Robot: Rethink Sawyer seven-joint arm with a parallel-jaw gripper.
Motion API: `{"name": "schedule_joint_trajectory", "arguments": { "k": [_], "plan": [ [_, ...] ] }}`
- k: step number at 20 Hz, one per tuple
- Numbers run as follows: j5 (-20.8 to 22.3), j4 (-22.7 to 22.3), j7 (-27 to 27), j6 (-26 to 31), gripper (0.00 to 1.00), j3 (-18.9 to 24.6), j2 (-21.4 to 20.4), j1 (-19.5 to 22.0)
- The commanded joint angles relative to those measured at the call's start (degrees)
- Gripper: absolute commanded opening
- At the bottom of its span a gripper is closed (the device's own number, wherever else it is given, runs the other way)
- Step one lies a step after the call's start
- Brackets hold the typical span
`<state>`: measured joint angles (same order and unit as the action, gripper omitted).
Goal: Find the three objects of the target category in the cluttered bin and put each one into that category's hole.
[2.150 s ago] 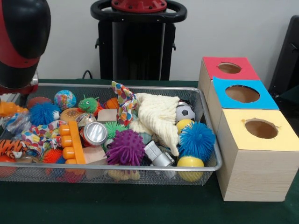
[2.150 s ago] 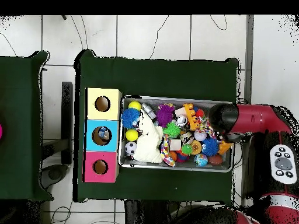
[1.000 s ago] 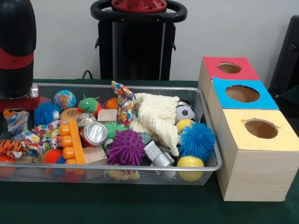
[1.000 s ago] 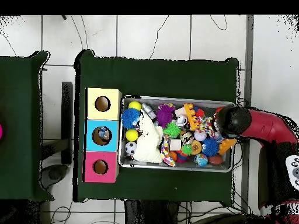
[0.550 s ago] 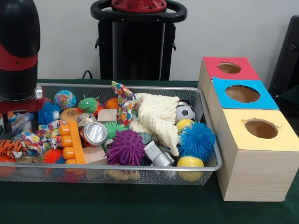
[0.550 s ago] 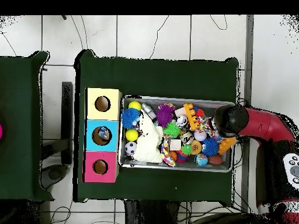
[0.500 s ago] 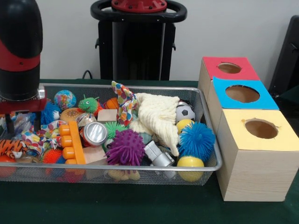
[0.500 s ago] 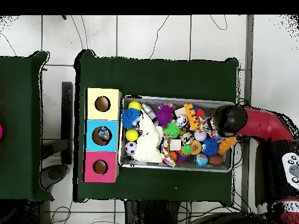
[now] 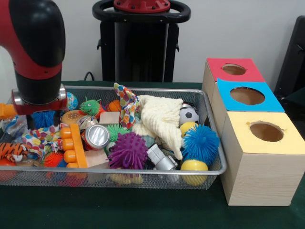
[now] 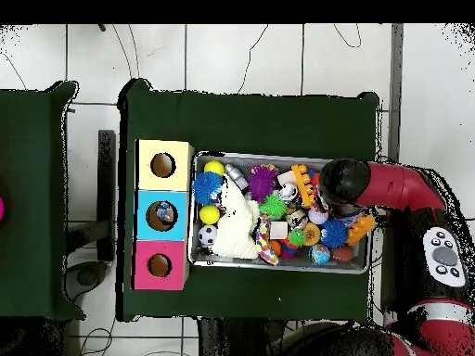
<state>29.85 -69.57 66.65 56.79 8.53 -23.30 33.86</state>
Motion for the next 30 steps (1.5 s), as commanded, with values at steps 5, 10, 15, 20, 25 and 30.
{"name": "schedule_joint_trajectory", "arguments": {
  "k": [5,10,15,20,25,30],
  "plan": [
    [2.2,2.6,0.8,7.2,1.00,-2.1,2.7,-1.4],
    [2.8,0.9,1.2,5.0,1.00,-3.4,0.6,-1.8],
    [2.7,-0.3,1.1,2.6,1.00,-3.8,-0.1,-2.1],
    [2.8,0.0,1.8,1.5,1.00,-4.2,0.4,-2.9],
    [1.9,-1.2,2.1,0.1,1.00,-3.9,0.0,-3.0],
    [1.4,-0.9,2.2,-0.6,1.00,-3.5,0.0,-3.1]
  ]
}}
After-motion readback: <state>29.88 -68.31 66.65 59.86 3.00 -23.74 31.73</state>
